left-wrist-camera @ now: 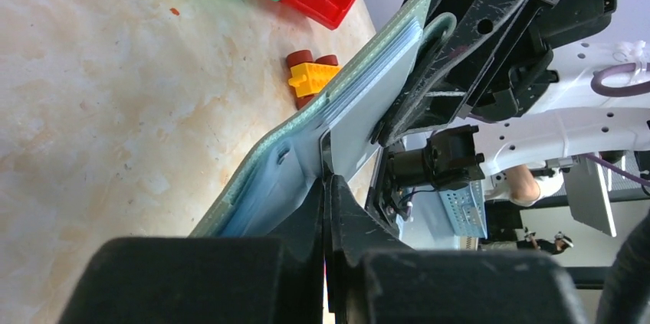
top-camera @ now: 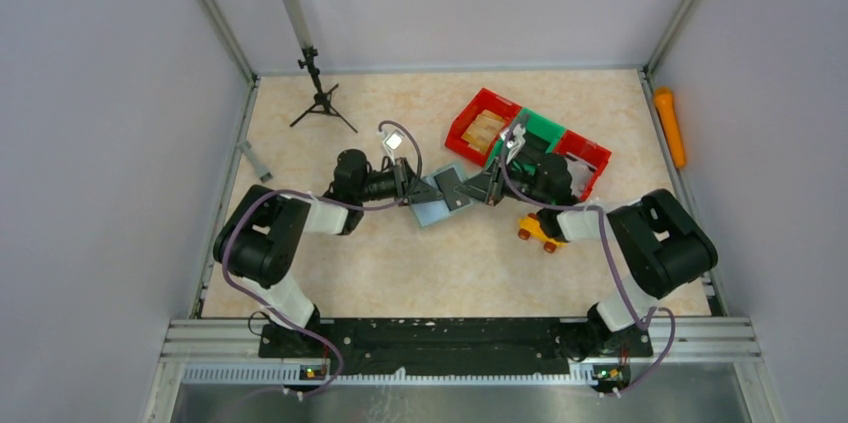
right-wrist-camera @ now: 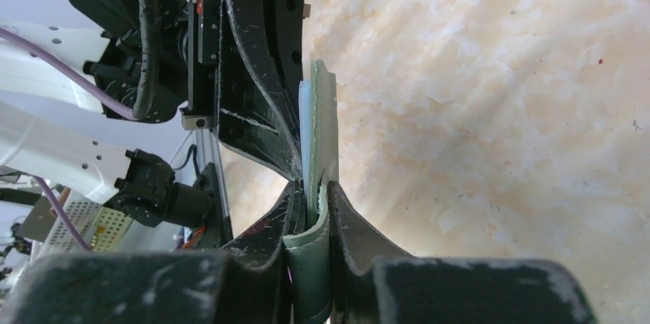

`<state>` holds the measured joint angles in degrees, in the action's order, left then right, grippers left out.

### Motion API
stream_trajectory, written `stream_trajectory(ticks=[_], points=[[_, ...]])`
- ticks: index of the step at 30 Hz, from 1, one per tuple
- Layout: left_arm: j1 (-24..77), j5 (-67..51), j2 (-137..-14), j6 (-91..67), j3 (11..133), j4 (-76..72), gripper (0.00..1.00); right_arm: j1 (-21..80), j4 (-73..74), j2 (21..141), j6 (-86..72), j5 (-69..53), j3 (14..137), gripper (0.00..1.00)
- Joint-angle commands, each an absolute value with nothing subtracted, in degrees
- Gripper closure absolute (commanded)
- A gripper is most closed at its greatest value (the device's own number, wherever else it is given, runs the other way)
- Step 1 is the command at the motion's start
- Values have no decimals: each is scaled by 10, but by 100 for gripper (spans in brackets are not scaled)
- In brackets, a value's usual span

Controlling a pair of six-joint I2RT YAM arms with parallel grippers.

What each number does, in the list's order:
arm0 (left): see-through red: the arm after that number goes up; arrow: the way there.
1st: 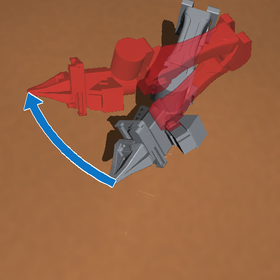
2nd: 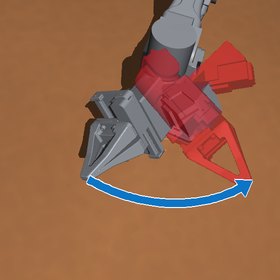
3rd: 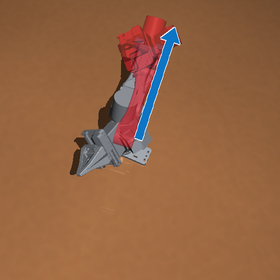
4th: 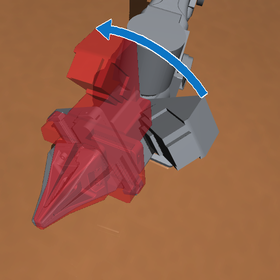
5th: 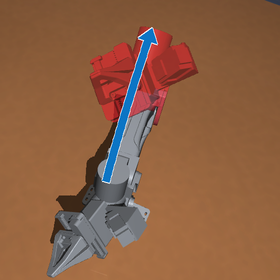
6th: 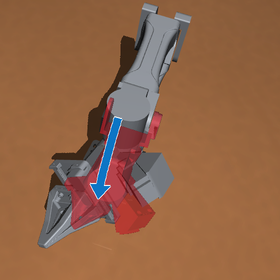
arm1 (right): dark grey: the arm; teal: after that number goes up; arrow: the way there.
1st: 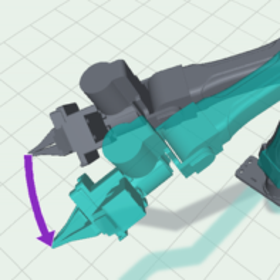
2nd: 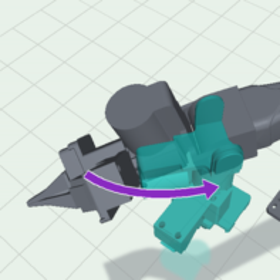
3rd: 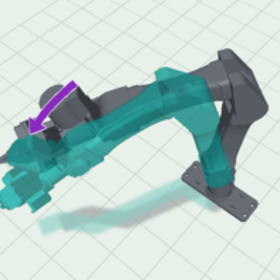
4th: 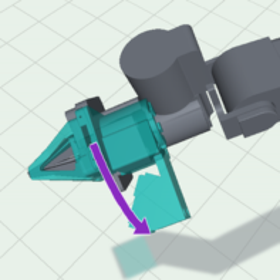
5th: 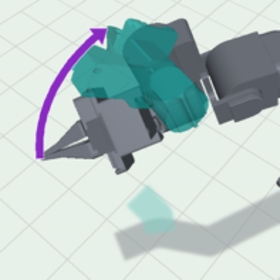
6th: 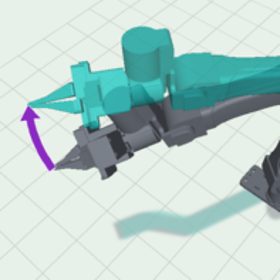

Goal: Take the credit cards out of the card holder
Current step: Remove the credit card from the card holder.

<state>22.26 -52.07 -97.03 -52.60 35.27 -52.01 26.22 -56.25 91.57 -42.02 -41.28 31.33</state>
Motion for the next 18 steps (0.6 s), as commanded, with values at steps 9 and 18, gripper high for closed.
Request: stream_trajectory(ticks=[9,18], points=[[221,-463,-937,-446,378,-411,100,285,-524,893,-384,-404,340,74],[232,-413,-998,-372,460,-199,100,285,-398,913,-343,-359,377,74]])
